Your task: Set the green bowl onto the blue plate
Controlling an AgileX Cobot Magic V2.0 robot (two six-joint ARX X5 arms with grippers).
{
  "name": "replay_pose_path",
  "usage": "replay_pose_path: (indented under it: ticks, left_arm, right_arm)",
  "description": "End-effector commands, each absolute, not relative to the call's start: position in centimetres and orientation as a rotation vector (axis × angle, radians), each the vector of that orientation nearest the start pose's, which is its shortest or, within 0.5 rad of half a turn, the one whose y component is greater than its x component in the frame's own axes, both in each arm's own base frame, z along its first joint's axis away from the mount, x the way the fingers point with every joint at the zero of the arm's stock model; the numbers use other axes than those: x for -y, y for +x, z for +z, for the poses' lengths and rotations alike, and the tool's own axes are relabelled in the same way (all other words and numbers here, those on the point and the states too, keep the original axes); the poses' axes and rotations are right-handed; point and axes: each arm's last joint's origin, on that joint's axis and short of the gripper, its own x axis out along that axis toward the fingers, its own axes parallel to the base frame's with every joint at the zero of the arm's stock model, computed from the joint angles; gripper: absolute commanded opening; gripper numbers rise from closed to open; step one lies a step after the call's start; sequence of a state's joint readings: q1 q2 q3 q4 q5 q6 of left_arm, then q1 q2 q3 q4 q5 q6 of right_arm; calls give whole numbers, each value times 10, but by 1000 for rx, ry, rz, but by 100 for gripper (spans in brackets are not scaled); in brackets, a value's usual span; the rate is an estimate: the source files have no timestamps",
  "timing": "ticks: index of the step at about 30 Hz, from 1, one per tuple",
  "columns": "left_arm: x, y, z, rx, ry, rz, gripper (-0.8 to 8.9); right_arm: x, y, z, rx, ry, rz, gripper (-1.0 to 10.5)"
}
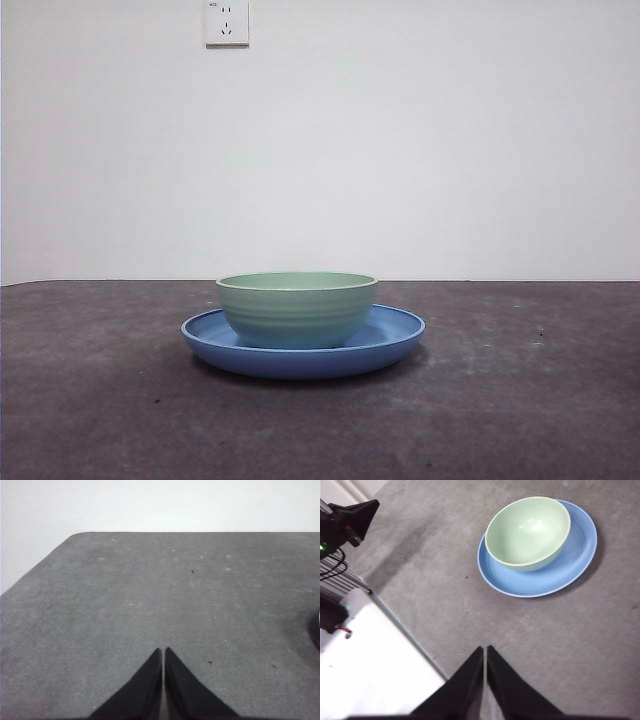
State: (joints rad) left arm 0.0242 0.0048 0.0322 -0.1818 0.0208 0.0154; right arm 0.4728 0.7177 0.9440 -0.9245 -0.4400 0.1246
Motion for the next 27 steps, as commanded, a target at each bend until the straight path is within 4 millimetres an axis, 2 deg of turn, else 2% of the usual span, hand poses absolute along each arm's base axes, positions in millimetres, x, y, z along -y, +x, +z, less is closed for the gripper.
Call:
replay_pose_path:
  ticks: [1, 6, 10, 18, 27]
  left_arm:
    - [-2, 96, 149, -179, 9, 8, 9]
    - [-2, 96, 149, -179, 9, 9, 9]
    - [-2, 96, 149, -179, 9, 8, 9]
    - [-2, 96, 149, -179, 9, 9, 9]
    - [-2, 96, 149, -179, 9, 9, 9]
  right_arm:
    - [-58, 98, 340, -648, 7, 787, 6]
    - [-38, 95, 341, -416, 19, 638, 6]
    - [-24, 91, 326, -223, 1, 497, 6]
    - [-8, 87, 266, 11, -34, 261, 6]
    - [-3, 93, 194, 32, -27, 98, 6]
